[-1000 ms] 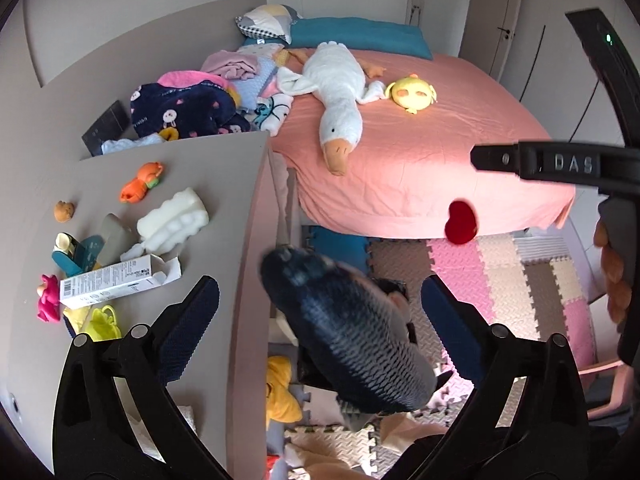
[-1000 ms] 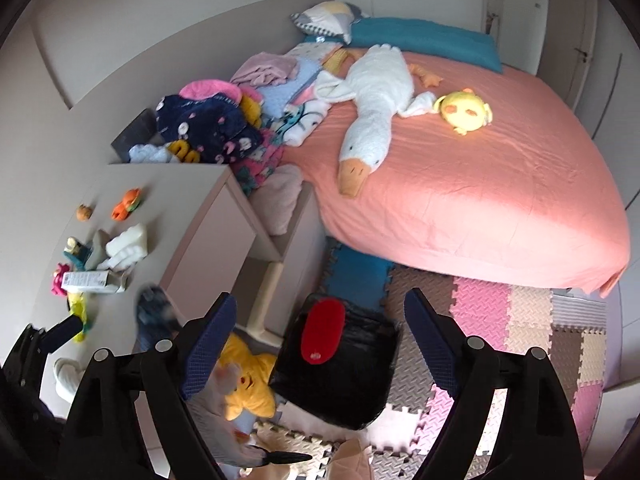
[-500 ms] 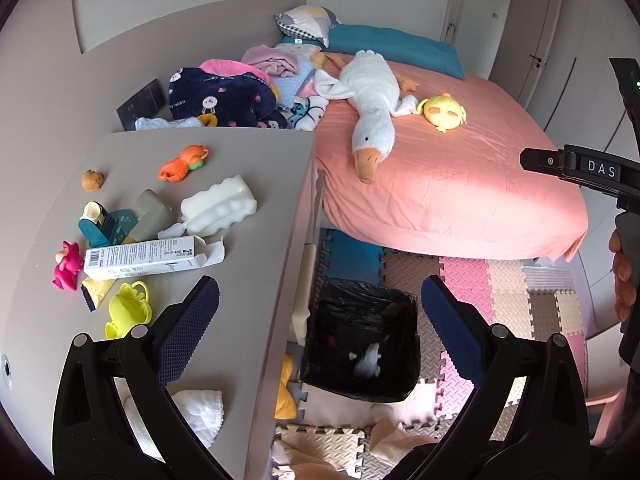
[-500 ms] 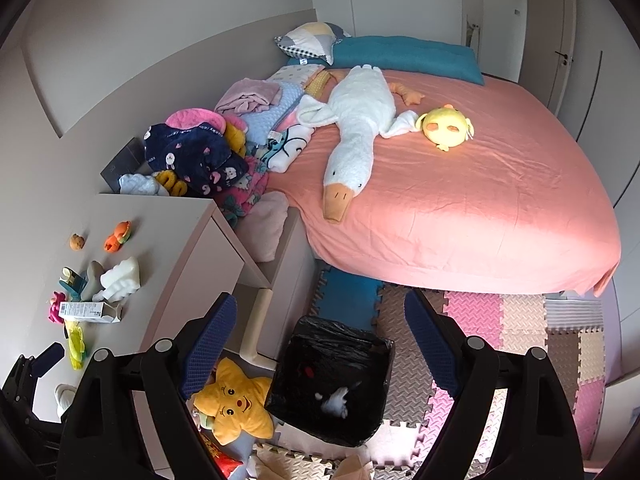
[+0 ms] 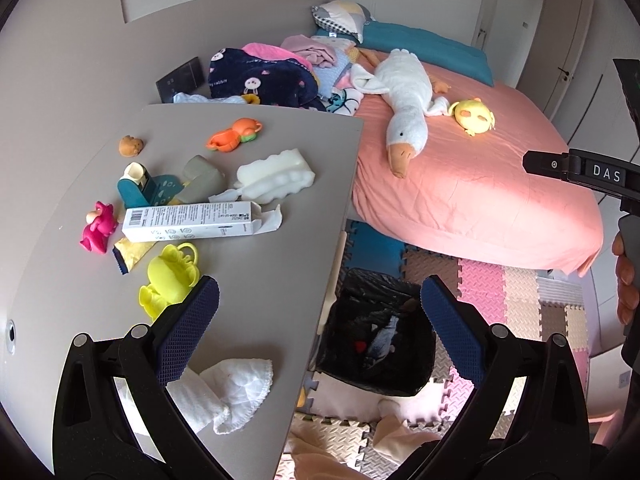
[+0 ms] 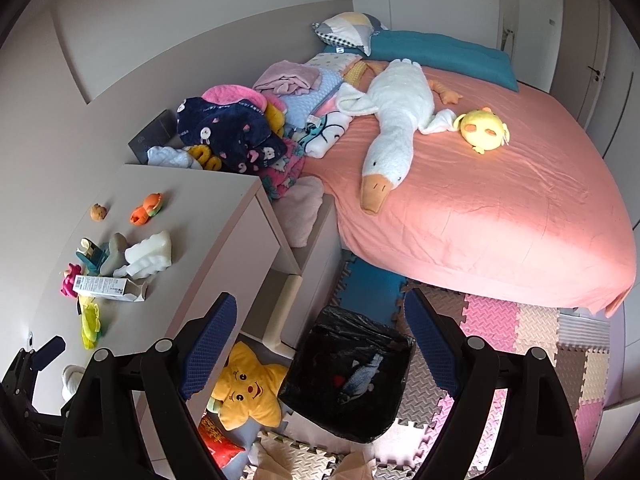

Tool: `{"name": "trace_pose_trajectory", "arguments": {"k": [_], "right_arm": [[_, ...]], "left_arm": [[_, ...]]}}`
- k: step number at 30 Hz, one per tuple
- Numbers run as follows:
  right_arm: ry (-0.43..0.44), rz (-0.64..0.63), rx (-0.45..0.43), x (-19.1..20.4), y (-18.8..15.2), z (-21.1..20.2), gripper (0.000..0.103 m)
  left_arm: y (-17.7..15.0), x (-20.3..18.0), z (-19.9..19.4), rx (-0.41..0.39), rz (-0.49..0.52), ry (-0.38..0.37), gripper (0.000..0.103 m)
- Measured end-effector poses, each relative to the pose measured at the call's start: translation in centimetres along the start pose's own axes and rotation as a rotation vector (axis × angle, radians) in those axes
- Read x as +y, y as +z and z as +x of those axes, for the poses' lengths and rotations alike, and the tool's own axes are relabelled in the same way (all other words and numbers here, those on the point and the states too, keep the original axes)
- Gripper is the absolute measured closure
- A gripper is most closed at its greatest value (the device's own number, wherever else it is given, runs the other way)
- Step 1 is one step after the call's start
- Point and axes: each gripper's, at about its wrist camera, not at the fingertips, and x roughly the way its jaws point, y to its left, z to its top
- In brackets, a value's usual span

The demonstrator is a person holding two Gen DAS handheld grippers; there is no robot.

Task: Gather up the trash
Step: 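Reach the left tool to the white cloth and grasp it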

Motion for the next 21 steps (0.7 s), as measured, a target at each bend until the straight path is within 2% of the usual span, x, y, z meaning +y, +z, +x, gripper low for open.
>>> {"name": "trace_pose_trajectory", "arguments": {"k": [10,21], "right_arm": [[0.059,-0.108,0.024,3.9,0.3,1.0,0.017],[0.148,-0.205,0.053,8.0,-0.2,1.9,0.017]], "left_arm": [[-2.6,3.3,-0.8,0.007,-0.131,0.082,0.005],[-6.0,7.1,-0.5,0.050,-0.266,0.161,0.005]]}}
